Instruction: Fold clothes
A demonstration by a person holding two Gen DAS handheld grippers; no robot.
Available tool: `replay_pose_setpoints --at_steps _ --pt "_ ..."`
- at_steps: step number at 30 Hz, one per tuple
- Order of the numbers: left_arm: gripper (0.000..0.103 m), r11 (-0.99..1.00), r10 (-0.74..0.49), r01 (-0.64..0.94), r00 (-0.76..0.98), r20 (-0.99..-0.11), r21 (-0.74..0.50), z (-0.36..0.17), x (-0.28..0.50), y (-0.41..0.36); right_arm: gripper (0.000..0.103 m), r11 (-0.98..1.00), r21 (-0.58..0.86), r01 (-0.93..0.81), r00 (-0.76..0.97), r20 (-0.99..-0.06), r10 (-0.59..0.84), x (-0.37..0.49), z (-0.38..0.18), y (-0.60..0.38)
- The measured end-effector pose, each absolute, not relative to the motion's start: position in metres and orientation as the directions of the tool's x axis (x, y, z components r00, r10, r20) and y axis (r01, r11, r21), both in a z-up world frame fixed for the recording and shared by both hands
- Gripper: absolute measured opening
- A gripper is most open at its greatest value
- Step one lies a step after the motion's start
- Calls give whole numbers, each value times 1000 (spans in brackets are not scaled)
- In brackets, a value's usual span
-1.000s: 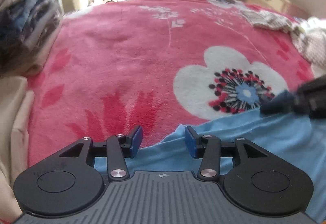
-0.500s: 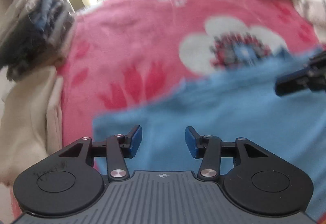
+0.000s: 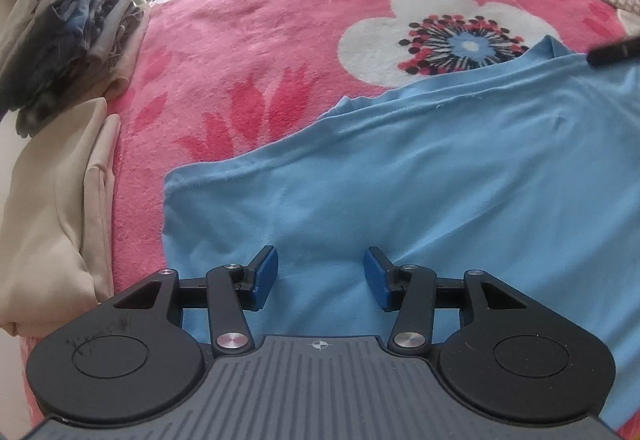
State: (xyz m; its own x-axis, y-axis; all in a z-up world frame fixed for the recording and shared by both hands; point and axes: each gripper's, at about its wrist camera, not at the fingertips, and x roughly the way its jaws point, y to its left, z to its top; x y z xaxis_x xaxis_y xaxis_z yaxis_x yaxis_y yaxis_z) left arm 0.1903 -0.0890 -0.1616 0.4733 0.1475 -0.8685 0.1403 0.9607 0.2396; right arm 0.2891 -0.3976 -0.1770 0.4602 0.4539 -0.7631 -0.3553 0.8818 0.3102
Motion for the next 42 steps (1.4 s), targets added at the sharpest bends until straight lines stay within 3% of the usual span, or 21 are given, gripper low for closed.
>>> replay_pose_setpoints --at_steps 2,3,4,12,16,18,22,26,35,39,42 --pt "50 959 154 139 476 -866 247 -161 190 -90 3 943 243 -230 514 -792 329 303 -184 -415" --pt "50 958 157 141 476 -865 251 -161 189 -91 9 956 228 -183 545 -786 292 305 -180 -424" --pt "50 956 160 143 476 -865 256 -160 188 -91 9 962 222 -159 570 -775 273 305 -173 -431" --pt "50 959 166 125 478 -863 254 -161 185 -91 9 825 312 -471 373 -777 507 226 -149 -396" --pt "50 954 177 131 483 -858 271 -161 184 -93 9 946 162 -282 432 -859 276 236 -173 -423" --pt "50 952 182 131 484 -856 276 -160 184 -94 10 968 134 -211 468 -856 220 238 -165 -437" --pt "50 950 187 130 488 -853 283 -161 183 -95 10 925 114 -362 492 -819 294 214 -136 -408" --pt "50 952 175 133 501 -848 275 -158 181 -93 9 806 214 -552 391 -787 477 177 -131 -375" --pt "53 970 110 145 451 -886 194 -156 103 -42 13 699 297 -650 270 -771 577 141 -136 -353" --pt "53 976 95 143 403 -910 165 -160 63 -16 13 678 315 -664 205 -795 571 134 -157 -346" --pt "53 985 82 109 374 -924 131 -163 36 7 12 729 243 -640 219 -852 476 140 -171 -356"
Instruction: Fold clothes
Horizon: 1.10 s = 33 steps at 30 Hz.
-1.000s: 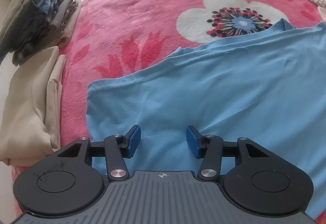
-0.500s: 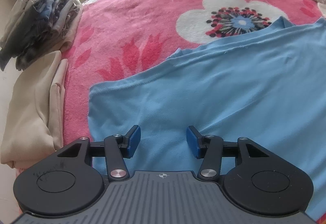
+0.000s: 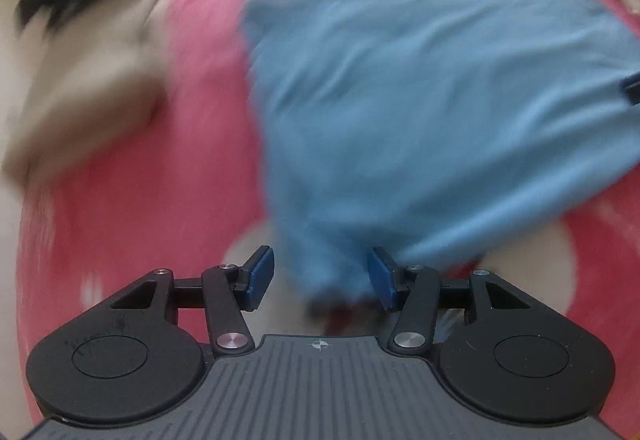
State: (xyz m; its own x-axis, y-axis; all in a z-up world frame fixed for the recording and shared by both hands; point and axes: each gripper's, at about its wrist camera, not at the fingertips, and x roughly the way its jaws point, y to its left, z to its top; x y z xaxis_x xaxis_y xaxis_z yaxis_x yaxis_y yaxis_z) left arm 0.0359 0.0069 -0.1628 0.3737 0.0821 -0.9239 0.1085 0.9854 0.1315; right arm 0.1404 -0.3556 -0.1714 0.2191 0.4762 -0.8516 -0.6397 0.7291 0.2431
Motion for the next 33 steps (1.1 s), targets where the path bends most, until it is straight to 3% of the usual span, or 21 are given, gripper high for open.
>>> replay_pose_setpoints --at_steps 4,10,13,18,19,25,26,29,33 --pt "52 993 111 3 385 -916 122 -151 23 35 13 771 206 -603 271 -856 440 147 -157 -370" --pt "53 997 -4 67 464 -886 30 -146 35 33 13 676 245 -695 247 -802 544 149 -149 -319" --pt "53 999 19 26 415 -910 33 -167 34 42 13 623 283 -729 190 -791 581 146 -155 -301" --pt "51 990 41 -142 424 -905 -22 -157 13 86 11 742 202 -639 229 -871 434 158 -170 -341" --pt "52 989 44 -149 434 -900 -23 -153 12 89 15 753 185 -632 249 -871 423 159 -165 -347" --pt "52 980 -17 -164 498 -867 -113 -136 34 96 15 614 130 -779 243 -840 486 149 -129 -297" --pt "52 976 -35 -167 512 -858 -139 -134 37 97 17 553 116 -825 220 -836 503 143 -124 -278" --pt "52 958 -79 -194 533 -843 -212 -135 52 100 38 364 76 -928 154 -813 562 120 -112 -223" --pt "52 939 -107 -222 538 -836 -263 -139 57 107 42 224 111 -968 53 -785 618 96 -124 -158"
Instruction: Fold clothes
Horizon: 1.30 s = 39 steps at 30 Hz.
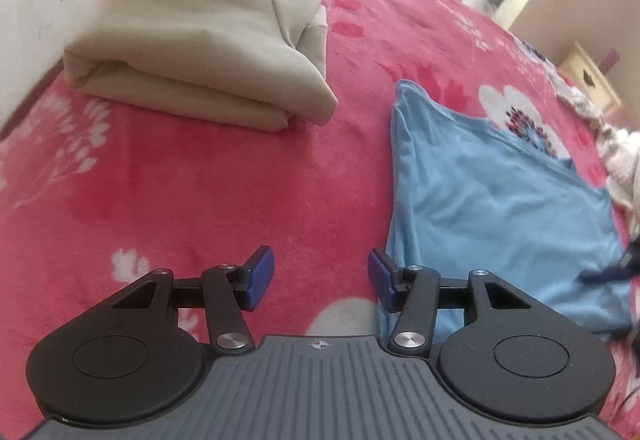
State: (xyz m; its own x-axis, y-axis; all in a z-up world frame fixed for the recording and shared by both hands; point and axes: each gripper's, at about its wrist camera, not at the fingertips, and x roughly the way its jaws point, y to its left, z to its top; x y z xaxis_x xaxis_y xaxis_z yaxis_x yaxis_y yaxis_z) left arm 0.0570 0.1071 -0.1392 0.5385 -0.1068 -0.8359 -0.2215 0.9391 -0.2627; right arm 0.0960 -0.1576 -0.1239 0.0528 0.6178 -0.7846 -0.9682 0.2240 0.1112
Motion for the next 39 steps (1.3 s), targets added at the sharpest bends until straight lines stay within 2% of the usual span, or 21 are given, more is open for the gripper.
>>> replay_pose_setpoints --at_steps 3,7,9,14,17,19,20,22,25,27,31,39 --pt "52 939 -110 -221 529 -841 -262 -141 56 112 42 162 99 -982 26 -773 633 76 -149 -121" --pt "52 940 -115 -220 517 -848 -262 -142 54 119 43 100 -43 -994 98 -757 646 52 -179 -95" --pt "52 941 -118 -216 515 -849 -262 -143 53 122 48 74 -95 -993 120 -759 640 45 -190 -85" --pt "52 932 -152 -207 520 -841 -297 -147 56 125 49 112 -102 -988 151 -759 634 46 -201 -73" --pt "52 924 -178 -203 522 -834 -324 -150 58 126 34 168 -49 -985 146 -758 636 57 -200 -74" --pt "52 914 -205 -200 523 -827 -353 -153 61 127 11 225 -1 -974 147 -759 634 68 -197 -77" --pt "52 905 -227 -198 523 -821 -376 -154 63 127 9 255 31 -967 143 -760 634 75 -196 -79" --pt "53 880 -284 -192 520 -805 -434 -158 67 128 7 294 70 -953 142 -756 639 84 -191 -82" --pt "53 773 -471 -170 491 -733 -611 -170 80 129 7 283 58 -958 151 -733 663 80 -183 -88" --pt "55 723 -534 -169 478 -697 -670 -176 91 127 7 257 33 -966 155 -719 677 73 -179 -90" --pt "55 730 -534 -189 441 -721 -656 -186 117 121 7 221 -17 -975 170 -697 697 62 -173 -91" --pt "56 737 -532 -197 422 -734 -647 -195 168 113 7 227 -22 -974 182 -677 713 62 -162 -93"
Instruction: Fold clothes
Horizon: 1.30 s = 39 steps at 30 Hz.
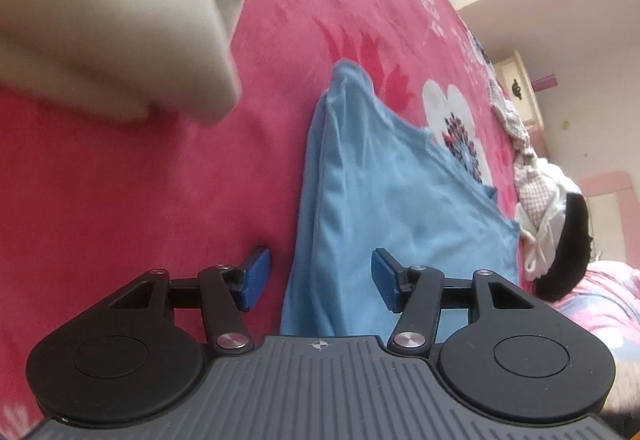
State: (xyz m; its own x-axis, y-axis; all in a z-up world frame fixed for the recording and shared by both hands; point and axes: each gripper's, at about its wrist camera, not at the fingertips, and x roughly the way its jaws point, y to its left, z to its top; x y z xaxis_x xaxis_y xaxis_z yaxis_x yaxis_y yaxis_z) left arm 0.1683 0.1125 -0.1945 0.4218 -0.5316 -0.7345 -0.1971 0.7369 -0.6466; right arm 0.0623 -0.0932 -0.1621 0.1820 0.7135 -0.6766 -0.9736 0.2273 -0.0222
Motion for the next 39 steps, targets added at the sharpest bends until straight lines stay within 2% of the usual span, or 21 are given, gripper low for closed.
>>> replay_pose_setpoints --at_steps 4,5,9,11,13,18,24,30,36,39 --pt "54 743 -504 -207 452 -736 -637 -194 190 106 7 207 -31 -978 172 -677 716 62 -152 -96" --pt "47 744 -495 -214 460 -737 -633 -194 195 103 7 200 -29 -979 166 -681 713 63 -148 -97" --pt "33 733 -481 -257 459 -747 -630 -196 216 96 6 159 -28 -987 131 -712 689 68 -130 -103" --pt "11 731 -477 -269 455 -752 -627 -195 223 92 6 148 -46 -988 135 -722 679 71 -121 -107" --pt "6 732 -467 -284 453 -760 -619 -192 229 88 6 172 -54 -984 158 -716 680 75 -113 -114" --pt "4 763 -422 -288 456 -783 -579 -171 241 67 6 357 32 -933 253 -648 718 92 -97 -151" --pt "4 831 -407 -173 459 -789 -529 -133 268 1 6 593 174 -786 403 -582 706 100 -98 -230" --pt "4 883 -437 40 428 -791 -467 -107 295 -107 6 776 265 -572 570 -551 609 94 -108 -312" --pt "4 872 -487 252 368 -792 -420 -108 303 -224 6 873 316 -371 672 -558 487 81 -120 -380" --pt "4 862 -496 302 339 -799 -407 -117 299 -257 6 900 328 -286 697 -573 431 72 -125 -412"
